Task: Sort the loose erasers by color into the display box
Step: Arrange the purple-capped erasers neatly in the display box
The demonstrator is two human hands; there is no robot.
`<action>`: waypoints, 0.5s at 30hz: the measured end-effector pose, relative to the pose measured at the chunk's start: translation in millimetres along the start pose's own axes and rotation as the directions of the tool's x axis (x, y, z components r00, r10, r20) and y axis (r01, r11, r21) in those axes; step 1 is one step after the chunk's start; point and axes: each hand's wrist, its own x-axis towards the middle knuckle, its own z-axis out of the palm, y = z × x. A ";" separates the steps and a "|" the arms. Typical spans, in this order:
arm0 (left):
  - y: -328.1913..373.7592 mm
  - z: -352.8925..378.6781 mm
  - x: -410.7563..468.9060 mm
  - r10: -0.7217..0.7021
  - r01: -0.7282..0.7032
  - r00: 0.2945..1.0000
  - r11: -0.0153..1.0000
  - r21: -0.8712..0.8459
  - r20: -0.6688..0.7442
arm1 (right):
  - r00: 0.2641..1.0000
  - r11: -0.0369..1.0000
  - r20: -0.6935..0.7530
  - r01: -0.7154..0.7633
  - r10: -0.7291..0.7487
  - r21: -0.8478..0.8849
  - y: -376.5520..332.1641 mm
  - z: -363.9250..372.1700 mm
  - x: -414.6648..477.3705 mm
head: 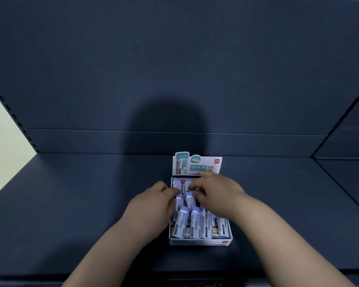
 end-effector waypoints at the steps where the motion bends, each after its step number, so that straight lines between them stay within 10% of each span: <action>1: 0.0 -0.1 -1.1 0.004 -0.004 1.000 1.000 0.010 -0.002 | 1.000 1.000 -0.012 -0.004 0.004 -0.008 -0.6 1.7 -1.1; 15: 10.0 -12.5 -14.5 0.121 -0.123 0.992 0.991 -0.047 -0.043 | 0.994 0.994 -0.106 0.001 0.010 0.106 8.3 -9.0 -26.0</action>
